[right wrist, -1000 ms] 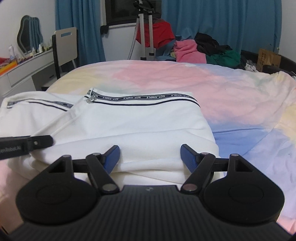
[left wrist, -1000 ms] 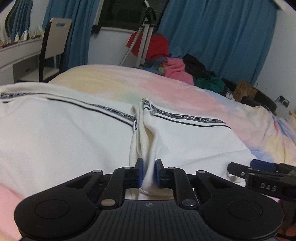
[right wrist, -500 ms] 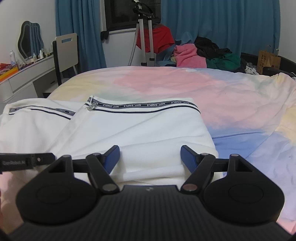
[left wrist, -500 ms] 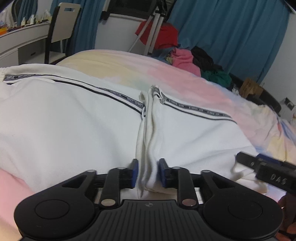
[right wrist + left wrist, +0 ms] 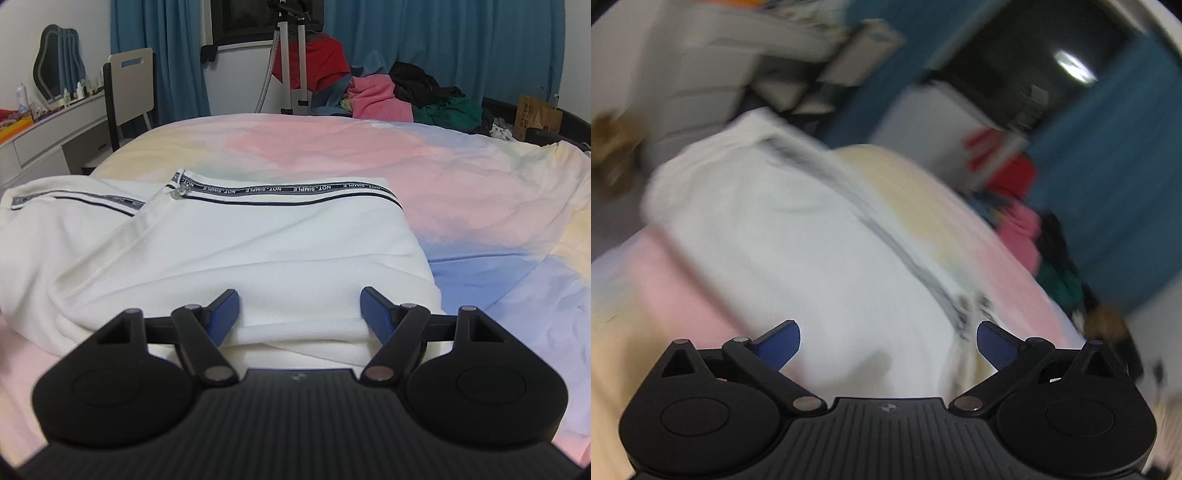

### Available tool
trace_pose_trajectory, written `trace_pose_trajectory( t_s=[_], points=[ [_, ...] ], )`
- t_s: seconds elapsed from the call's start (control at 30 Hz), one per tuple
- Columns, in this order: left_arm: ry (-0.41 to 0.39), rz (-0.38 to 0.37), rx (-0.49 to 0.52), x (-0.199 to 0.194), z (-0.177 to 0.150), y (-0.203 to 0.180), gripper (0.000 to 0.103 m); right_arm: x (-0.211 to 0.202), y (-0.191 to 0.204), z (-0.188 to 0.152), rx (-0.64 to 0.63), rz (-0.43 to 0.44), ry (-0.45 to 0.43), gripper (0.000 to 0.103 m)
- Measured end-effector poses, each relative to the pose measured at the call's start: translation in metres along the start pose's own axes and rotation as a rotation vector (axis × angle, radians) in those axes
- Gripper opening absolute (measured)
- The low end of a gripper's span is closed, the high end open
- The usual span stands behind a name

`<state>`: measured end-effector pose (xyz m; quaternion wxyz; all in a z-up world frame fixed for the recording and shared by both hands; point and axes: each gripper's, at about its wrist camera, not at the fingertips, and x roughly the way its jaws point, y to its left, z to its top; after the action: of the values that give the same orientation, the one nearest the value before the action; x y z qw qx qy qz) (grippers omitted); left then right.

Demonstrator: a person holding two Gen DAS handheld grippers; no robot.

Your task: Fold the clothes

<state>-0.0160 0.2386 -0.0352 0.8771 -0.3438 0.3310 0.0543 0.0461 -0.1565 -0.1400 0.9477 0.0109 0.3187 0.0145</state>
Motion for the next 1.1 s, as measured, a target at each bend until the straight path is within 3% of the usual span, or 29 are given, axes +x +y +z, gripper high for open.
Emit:
trace_pose_trajectory(
  t_s=[0.1,0.2,0.37,0.47,0.6,0.73,0.9,1.03,1.1],
  points=[
    [0.008,0.086,-0.057,0.003,0.014,0.021,0.103,-0.002,0.0,-0.001,-0.005,0.0,0.001,0.074],
    [0.009,0.104,-0.075,0.009,0.025,0.031,0.103,-0.002,-0.001,-0.002,0.004,0.005,0.001,0.074],
    [0.091,0.097,-0.216,0.04,0.041,0.059,0.099,-0.002,-0.001,-0.004,-0.001,-0.005,0.0,0.074],
    [0.017,0.1,-0.41,0.048,0.047,0.083,0.094,-0.001,0.001,-0.005,-0.012,-0.018,-0.005,0.074],
    [-0.121,0.103,-0.517,0.054,0.053,0.101,0.083,-0.001,0.004,-0.005,-0.011,-0.026,-0.011,0.074],
    [-0.163,0.133,-0.537,0.062,0.059,0.112,0.066,-0.009,0.013,-0.006,-0.056,-0.023,-0.041,0.075],
    [-0.217,0.115,-0.495,0.061,0.063,0.111,0.032,-0.02,0.032,-0.008,-0.118,0.079,-0.11,0.075],
    [-0.297,0.126,-0.367,0.047,0.064,0.085,0.018,0.004,0.052,-0.021,-0.197,0.134,0.019,0.075],
    [-0.343,0.142,-0.294,0.037,0.065,0.063,0.015,0.009,0.056,-0.026,-0.208,0.131,0.02,0.076]
  ],
)
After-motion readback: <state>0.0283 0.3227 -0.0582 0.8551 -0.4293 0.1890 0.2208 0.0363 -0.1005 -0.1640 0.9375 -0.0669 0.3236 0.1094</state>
